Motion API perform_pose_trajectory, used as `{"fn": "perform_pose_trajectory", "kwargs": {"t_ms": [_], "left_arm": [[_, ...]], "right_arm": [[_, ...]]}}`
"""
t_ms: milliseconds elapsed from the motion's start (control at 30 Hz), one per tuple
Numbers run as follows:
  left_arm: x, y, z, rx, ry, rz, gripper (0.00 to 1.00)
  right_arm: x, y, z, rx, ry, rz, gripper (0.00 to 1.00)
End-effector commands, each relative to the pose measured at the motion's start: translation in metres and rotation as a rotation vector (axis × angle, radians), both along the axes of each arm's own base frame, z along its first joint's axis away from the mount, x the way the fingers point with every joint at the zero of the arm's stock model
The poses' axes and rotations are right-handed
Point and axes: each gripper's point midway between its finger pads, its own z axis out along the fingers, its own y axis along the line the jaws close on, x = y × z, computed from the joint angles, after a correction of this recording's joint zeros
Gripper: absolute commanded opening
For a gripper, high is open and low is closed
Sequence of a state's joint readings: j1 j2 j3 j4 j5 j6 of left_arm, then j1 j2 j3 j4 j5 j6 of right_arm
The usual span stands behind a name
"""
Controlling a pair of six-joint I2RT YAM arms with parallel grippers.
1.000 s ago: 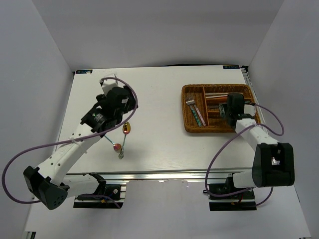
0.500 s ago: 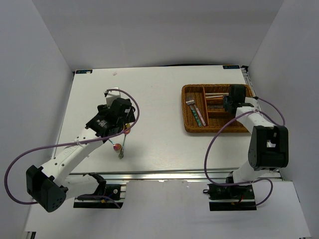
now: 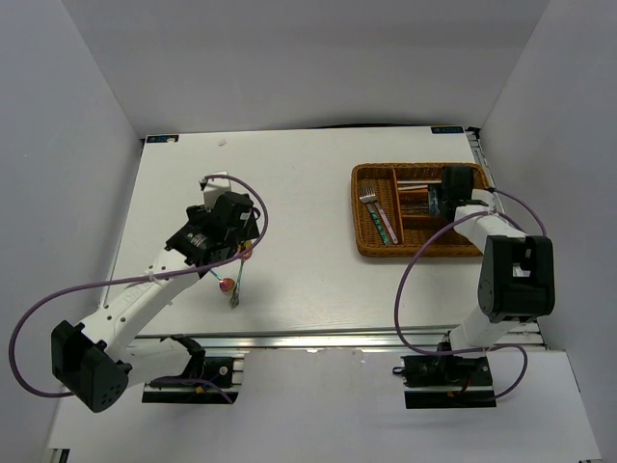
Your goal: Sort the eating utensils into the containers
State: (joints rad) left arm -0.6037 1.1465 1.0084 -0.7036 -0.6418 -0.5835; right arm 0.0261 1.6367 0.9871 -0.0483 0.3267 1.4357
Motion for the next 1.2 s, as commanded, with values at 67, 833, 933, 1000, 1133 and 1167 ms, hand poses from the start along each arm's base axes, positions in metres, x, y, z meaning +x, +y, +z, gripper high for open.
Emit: {"fn": "perform_pose_trajectory", "kwargs": {"t_ms": [67, 833, 933, 1000, 1133, 1167], "left_arm": [[-0.002, 0.016, 0.014, 0.012, -0.037, 0.041, 0.98], [-0.059, 0.152, 0.072, 0.056, -0.369, 0.601, 0.98], [-0.066, 0.153, 0.074, 0.008, -0.412, 0.589, 0.98], [-0.067, 0.153, 0.077, -0.004, -0.428, 0.576, 0.98], [-0.068, 0.153, 0.077, 0.001, -0.428, 0.575, 0.98], [-0.068, 0.153, 0.078, 0.000, -0.428, 0.574, 0.98]], "right_arm": [[0.018, -0.003, 0.061, -0.040, -0.161, 0.027, 0.48], [-0.160, 0.419, 0.033, -0.712, -0.113, 1.406, 0.89], [-0.169, 0.457, 0.013, -0.741, -0.063, 1.471, 0.89], [-0.171, 0.461, -0.002, -0.800, 0.014, 1.486, 0.88], [-0.180, 0.486, -0.021, -0.827, 0.049, 1.524, 0.85], [-0.183, 0.490, -0.021, -0.821, 0.039, 1.532, 0.82]]}}
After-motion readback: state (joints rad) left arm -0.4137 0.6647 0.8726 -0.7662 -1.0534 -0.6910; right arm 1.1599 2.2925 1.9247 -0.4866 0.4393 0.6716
